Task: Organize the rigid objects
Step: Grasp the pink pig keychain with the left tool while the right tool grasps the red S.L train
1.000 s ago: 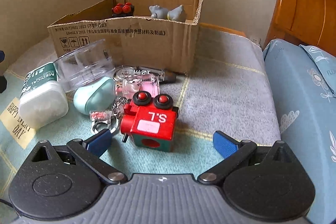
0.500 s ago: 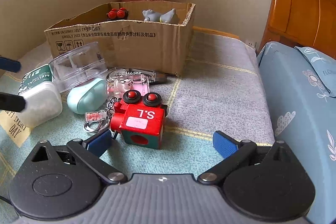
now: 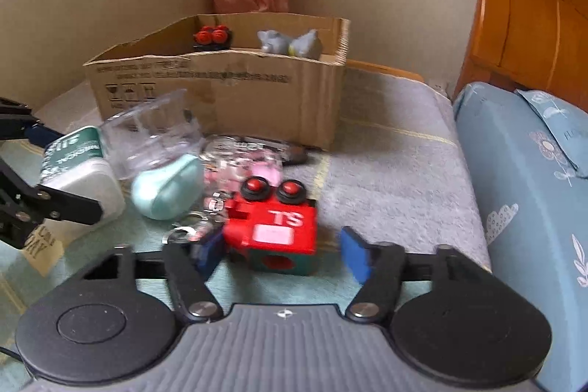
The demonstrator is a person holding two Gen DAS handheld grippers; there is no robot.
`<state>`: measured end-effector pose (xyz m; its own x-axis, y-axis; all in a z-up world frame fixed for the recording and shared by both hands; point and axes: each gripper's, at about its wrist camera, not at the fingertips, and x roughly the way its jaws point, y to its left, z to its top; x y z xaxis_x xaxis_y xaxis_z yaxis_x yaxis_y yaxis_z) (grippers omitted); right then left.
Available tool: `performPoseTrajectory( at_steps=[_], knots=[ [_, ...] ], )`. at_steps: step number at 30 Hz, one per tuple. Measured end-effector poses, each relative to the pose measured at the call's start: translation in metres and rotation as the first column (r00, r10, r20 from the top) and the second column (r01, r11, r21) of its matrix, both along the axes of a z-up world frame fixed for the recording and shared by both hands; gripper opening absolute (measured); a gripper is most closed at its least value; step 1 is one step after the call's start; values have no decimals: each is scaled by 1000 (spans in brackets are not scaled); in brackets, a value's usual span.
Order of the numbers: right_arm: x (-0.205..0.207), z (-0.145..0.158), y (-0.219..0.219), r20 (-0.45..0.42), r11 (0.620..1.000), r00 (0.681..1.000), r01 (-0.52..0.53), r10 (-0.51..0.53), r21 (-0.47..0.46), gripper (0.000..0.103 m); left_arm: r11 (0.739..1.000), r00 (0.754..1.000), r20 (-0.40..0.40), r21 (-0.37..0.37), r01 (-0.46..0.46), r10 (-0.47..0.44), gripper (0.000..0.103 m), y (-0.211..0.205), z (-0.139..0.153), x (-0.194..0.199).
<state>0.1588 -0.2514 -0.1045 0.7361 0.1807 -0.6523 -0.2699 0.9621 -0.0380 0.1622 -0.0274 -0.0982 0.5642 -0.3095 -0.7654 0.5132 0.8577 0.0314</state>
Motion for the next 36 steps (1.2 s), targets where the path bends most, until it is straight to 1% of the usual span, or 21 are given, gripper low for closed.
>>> performPoseTrajectory(
  at_steps=[4, 9, 12, 14, 19, 22, 25, 27, 29, 31, 34, 36],
  knots=[
    [-8, 1, 6, 11, 1000, 1000, 0, 1, -26, 55, 1000, 1000, 3, 26, -10, 10, 85, 2, 2, -4],
    [-25, 2, -6, -6, 1000, 1000, 19, -19, 15, 55, 997, 999, 28, 74, -20, 18, 85, 1, 5, -13],
    [-39, 3, -11, -13, 1000, 1000, 20, -19, 14, 55, 996, 998, 59, 90, -20, 14, 85, 0, 13, -21],
    [-49, 4, -15, -17, 1000, 1000, 18, -18, 11, 55, 996, 997, 82, 87, -16, 9, 86, -1, 21, -26],
    [-69, 5, -22, -22, 1000, 1000, 19, -18, 13, 55, 999, 994, 113, 36, 3, -7, 86, -7, 43, -34],
    [-77, 5, -25, -21, 1000, 1000, 20, -20, 15, 55, 999, 993, 106, 10, 44, -45, 86, -21, 48, -36],
    [-85, 4, -28, -10, 1000, 1000, 24, -24, 19, 54, 996, 992, 90, -4, 92, -92, 85, -43, 45, -36],
    [-88, 4, -28, -3, 999, 1000, 26, -26, 18, 54, 993, 990, 81, -9, 117, -116, 82, -60, 42, -35],
    [-91, 4, -29, 4, 999, 1000, 26, -27, 20, 54, 991, 989, 67, -19, 132, -130, 67, -73, 38, -32],
    [-94, 3, -31, 10, 999, 1000, 24, -24, 23, 54, 990, 990, 29, -37, 137, -136, 59, -85, 32, -28],
    [-94, 3, -32, 12, 999, 1000, 23, -23, 28, 54, 991, 992, -3, -39, 128, -129, 58, -97, 22, -23],
    [-94, 3, -32, 15, 1000, 1000, 19, -19, 25, 54, 990, 991, -25, -56, 133, -134, 58, -100, 18, -23]
  ],
)
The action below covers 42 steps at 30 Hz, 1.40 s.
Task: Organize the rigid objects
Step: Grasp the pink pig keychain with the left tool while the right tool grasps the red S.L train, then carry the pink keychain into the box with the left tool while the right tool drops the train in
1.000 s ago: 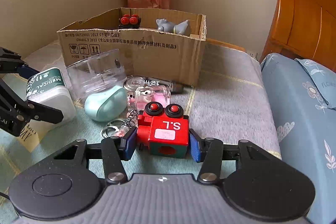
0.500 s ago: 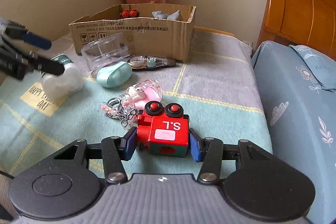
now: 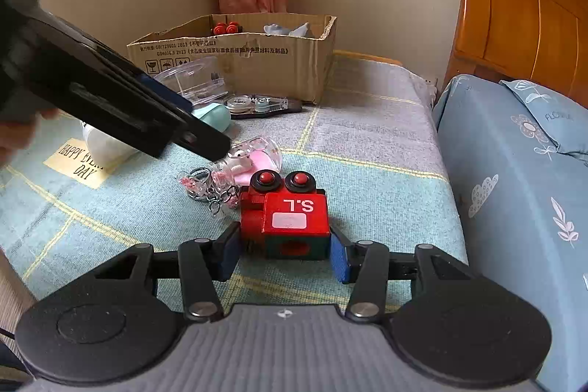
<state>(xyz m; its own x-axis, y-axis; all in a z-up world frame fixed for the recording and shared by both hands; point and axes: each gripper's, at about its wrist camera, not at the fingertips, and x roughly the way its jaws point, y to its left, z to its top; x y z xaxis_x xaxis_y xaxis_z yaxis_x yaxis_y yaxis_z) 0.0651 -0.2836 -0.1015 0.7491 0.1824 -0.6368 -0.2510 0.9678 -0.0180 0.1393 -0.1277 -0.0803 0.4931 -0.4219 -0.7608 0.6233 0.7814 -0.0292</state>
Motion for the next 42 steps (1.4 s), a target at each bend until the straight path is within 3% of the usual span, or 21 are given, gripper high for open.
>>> performPoseTrajectory(
  at_steps=[6, 14, 27, 32, 42],
  knots=[
    [0, 0, -2, 3, 1000, 1000, -16, 16, 5, 54, 1000, 1000, -21, -9, 0, 0, 55, -9, -5, 3],
    [2, 0, -3, 0, 1000, 1000, -30, 30, -4, 54, 999, 997, -71, -33, 11, -14, 31, -21, -19, 12],
    [4, 1, 0, -1, 1000, 1000, -12, 12, -28, 54, 999, 1000, -14, 33, -11, 12, 31, -13, -19, 6],
    [-5, 2, -17, -22, 1000, 1000, 15, -16, -5, 54, 999, 999, -30, 34, -11, 12, 31, 1, -18, -1],
    [2, 0, -3, -10, 999, 1000, 12, -12, -34, 62, 998, 998, -14, 34, -53, 53, 34, 6, -19, -10]
  ],
)
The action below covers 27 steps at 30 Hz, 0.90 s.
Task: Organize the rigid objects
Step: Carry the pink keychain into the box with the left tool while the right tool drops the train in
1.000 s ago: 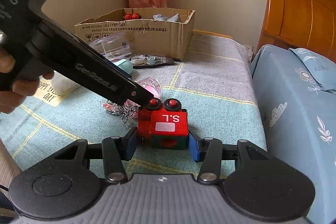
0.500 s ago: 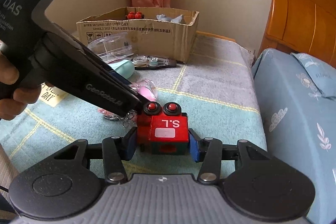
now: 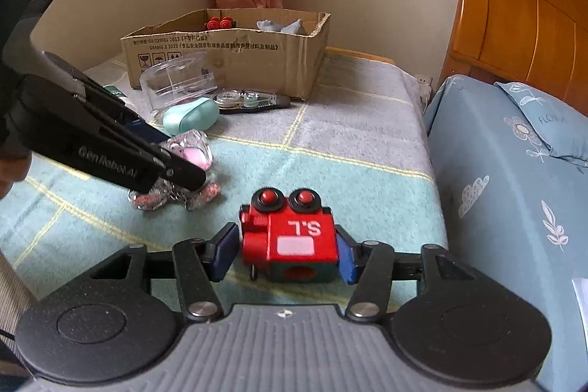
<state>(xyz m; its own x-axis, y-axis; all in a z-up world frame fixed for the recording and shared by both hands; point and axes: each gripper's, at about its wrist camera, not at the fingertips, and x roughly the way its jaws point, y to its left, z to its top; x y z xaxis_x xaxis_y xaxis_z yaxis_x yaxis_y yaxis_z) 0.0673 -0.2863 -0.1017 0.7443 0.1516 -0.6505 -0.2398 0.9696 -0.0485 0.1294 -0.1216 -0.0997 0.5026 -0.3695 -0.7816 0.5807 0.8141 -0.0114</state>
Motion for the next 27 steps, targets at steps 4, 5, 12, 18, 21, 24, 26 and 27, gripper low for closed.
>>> performPoseTrajectory(
  at_steps=[4, 5, 12, 18, 21, 24, 26, 27],
  knots=[
    [4, 1, 3, -7, 1000, 1000, 5, -5, -1, 59, 1000, 1000, -19, -10, 0, 0, 32, 1, 1, 0],
    [5, 2, 2, -13, 1000, 1000, 7, -7, 1, 59, 1000, 1000, -29, -14, 1, -1, 32, 2, 1, 1],
    [4, 18, -1, 0, 1000, 1000, -26, 26, -4, 59, 998, 997, -52, 18, 57, -56, 32, 9, 17, -1],
    [6, 39, -2, 9, 994, 994, -106, 106, 8, 59, 994, 992, -78, 34, 107, -104, 32, 18, 40, 0],
    [8, 50, 1, 23, 990, 990, -139, 139, -15, 59, 990, 988, -82, 44, 135, -131, 32, 21, 51, 0],
    [14, 62, 2, 32, 987, 986, -163, 163, -16, 59, 987, 986, -75, 54, 154, -150, 32, 24, 63, 0],
    [21, 69, 2, 35, 984, 984, -177, 177, -4, 59, 986, 985, -77, 50, 158, -154, 31, 27, 72, 2],
    [23, 72, 2, 35, 983, 983, -181, 181, -2, 59, 986, 985, -75, 52, 160, -156, 31, 29, 77, 3]
  ],
)
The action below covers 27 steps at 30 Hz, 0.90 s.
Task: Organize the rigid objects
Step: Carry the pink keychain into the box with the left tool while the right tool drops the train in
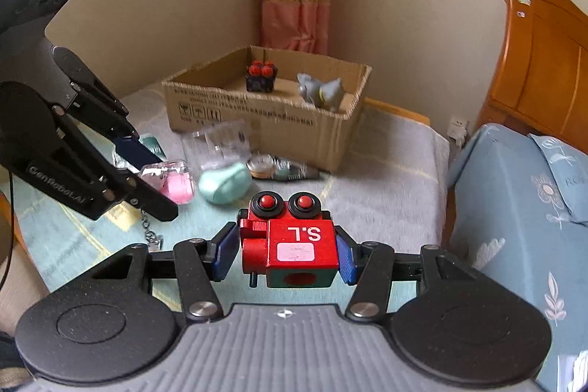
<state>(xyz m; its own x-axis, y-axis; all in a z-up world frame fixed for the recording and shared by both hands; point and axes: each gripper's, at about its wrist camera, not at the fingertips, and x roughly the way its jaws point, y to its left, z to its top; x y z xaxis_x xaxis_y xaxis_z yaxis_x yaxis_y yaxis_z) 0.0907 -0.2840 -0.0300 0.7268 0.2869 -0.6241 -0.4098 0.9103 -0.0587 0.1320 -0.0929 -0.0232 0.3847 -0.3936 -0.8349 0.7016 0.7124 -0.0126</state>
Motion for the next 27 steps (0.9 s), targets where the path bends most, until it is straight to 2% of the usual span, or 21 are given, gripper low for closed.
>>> performPoseTrajectory(
  at_steps=[9, 17, 21, 27],
  knots=[
    [35, 28, 14, 29, 999, 998, -47, 47, -19, 59, 999, 998, 59, -44, -21, 24, 31, 18, 47, 18],
    [75, 51, 28, 69, 997, 995, -70, 72, -25, 59, 995, 987, 136, -56, -84, 91, 31, 30, 81, 61],
    [96, 60, 33, 77, 997, 994, -75, 77, -22, 59, 991, 978, 156, -39, -132, 136, 31, 36, 84, 90],
    [126, 62, 42, 61, 997, 995, -75, 77, -26, 59, 977, 967, 145, 6, -212, 209, 31, 48, 66, 143]
  ],
)
